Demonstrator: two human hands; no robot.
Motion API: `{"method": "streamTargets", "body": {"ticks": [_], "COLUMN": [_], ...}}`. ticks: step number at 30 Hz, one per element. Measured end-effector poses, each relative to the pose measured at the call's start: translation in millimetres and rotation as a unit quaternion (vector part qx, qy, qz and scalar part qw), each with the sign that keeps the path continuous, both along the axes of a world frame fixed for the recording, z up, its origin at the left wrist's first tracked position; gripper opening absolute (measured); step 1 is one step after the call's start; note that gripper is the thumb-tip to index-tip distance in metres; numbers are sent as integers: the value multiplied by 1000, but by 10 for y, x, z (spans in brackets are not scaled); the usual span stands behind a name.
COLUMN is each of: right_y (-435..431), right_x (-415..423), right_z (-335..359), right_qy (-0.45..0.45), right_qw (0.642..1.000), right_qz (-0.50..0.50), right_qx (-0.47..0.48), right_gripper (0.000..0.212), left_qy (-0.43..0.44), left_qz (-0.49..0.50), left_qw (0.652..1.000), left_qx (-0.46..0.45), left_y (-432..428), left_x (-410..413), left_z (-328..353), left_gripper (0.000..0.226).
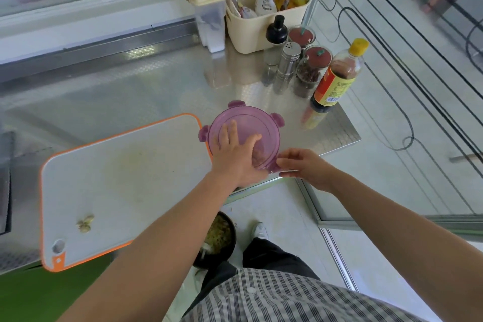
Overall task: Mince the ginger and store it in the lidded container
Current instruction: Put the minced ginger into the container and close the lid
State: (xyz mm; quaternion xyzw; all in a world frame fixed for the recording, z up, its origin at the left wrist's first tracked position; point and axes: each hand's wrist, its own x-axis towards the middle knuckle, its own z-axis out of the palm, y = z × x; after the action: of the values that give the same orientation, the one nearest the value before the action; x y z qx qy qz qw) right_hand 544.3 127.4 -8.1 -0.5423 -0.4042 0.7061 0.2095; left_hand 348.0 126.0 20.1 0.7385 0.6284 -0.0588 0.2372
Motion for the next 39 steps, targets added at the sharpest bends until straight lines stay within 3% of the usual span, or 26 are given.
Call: {"method": "streamTargets", "body": {"ticks": [4,8,10,13,15,20,22,24,27,29,32,39], "right_y": [50,132,200,268,300,268,243,249,312,358,391,392], "right_x": [14,-26,-28,-82,-137,-147,-82,-1,78,63,-35,-185], "right_z": [22,50,23,24,10,-44,-35,24,66,51,65,24], "right_qy": [-58,-127,-160,-154,-135,-142,-85,-49,-92,-136,-114,-90], "right_qw": [996,984,971,972,977,977,989,995,991,987,990,994], "right_qz": [50,-82,-119,-64,-55,-98,-70,-13,65,37,-39,-26], "right_qx": [50,96,131,164,157,127,104,87,70,72,72,62], "right_gripper": [16,22,36,53,49,2,10,11,13,21,35,40], "left_qy": [6,46,74,118,137,109,82,14,26,46,61,115], "left_qz": [30,26,21,-9,-34,-104,-99,-1,74,83,81,-1], "left_qw": [997,992,989,986,984,984,989,999,996,992,990,991], "left_qx": [70,113,124,120,108,92,73,29,40,78,93,66], "left_y": [-82,-109,-113,-94,-65,50,101,96,29,-16,-9,79], "left_x": [138,181,196,192,178,-28,-92,-31,160,212,241,216], "left_z": [-107,-158,-195,-200,-176,-128,-85,-33,-47,-101,-165,-137], "left_gripper": [92,87,97,109,108,109,106,94,100,109,119,119]}}
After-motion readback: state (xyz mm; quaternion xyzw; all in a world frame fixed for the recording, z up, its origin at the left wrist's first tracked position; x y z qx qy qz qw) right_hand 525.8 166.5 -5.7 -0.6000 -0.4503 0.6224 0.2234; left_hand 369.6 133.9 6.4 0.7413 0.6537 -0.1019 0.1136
